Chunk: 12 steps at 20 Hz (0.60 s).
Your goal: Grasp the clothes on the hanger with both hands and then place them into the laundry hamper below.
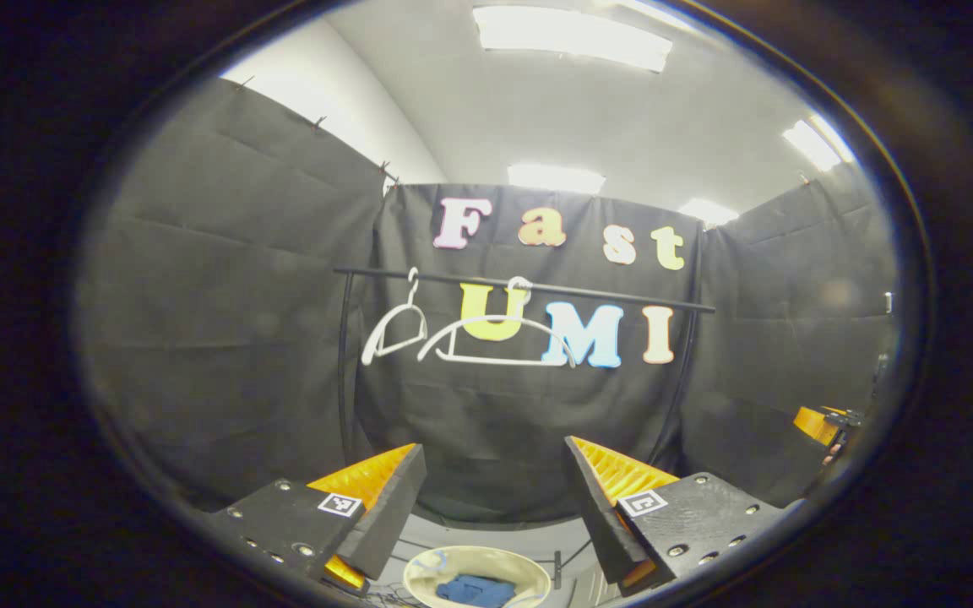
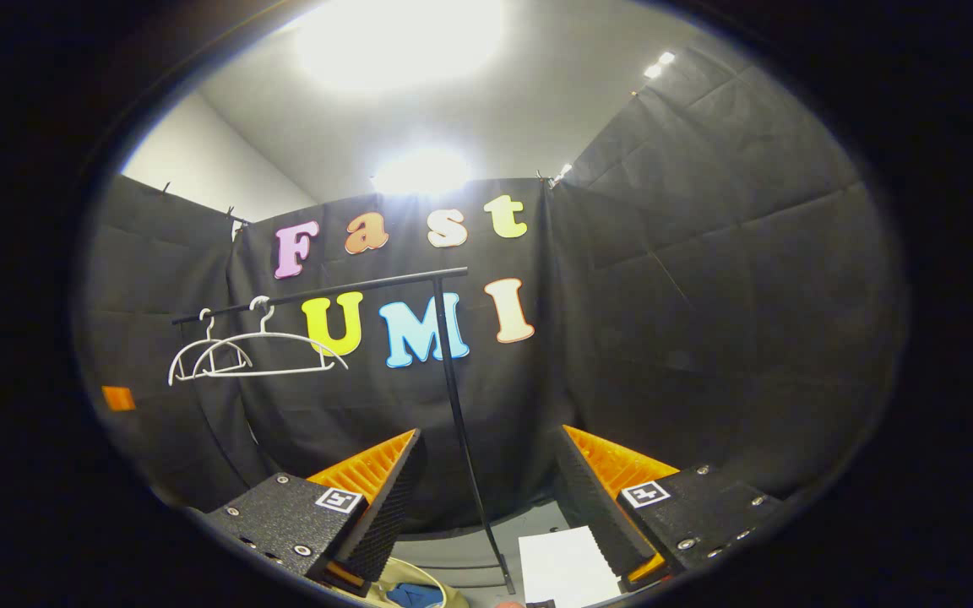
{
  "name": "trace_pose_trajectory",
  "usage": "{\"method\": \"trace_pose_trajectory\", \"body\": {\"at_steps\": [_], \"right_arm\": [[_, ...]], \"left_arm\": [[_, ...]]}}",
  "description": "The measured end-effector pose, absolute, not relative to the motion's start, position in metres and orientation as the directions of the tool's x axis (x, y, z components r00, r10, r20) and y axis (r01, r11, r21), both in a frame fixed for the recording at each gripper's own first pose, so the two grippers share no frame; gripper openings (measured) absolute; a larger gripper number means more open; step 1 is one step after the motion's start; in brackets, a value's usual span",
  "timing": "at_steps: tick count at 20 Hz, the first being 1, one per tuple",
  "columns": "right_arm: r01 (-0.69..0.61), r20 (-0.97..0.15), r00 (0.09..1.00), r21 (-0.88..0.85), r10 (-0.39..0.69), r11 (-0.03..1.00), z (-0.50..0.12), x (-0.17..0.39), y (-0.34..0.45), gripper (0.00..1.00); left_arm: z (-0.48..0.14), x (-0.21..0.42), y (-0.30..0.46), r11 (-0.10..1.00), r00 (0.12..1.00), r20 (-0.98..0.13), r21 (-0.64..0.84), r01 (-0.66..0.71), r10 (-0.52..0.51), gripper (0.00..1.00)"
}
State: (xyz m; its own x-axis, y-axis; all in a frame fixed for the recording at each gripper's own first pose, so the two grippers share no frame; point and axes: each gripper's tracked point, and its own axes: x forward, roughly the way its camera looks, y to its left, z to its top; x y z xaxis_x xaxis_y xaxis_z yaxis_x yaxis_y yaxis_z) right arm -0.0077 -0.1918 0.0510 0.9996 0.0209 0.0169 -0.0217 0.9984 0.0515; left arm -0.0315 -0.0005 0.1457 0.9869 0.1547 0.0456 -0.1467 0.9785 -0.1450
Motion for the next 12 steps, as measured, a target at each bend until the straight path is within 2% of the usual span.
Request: {"method": "trace_pose_trajectory", "body": {"at_steps": [7,10,11,12], "right_arm": [[0.119,0.061,0.991,0.010,-0.119,0.993,0.066,-0.005,-0.210,0.95],[0.138,0.065,0.988,0.018,-0.139,0.990,0.072,-0.005,-0.203,0.95],[0.143,0.077,0.987,0.010,-0.143,0.990,0.076,-0.003,-0.200,0.91],[0.156,0.088,0.984,-0.002,-0.155,0.988,0.081,0.001,-0.199,0.91]], "left_arm": [[0.160,-0.040,0.079,0.957,0.966,0.119,-0.208,-0.203,0.230,0.97],[0.155,-0.039,0.119,0.958,0.954,0.138,-0.151,-0.246,0.267,0.96],[0.155,-0.040,0.131,0.955,0.949,0.141,-0.129,-0.266,0.283,0.97],[0.154,-0.040,0.141,0.953,0.945,0.139,-0.117,-0.280,0.295,0.97]]}}
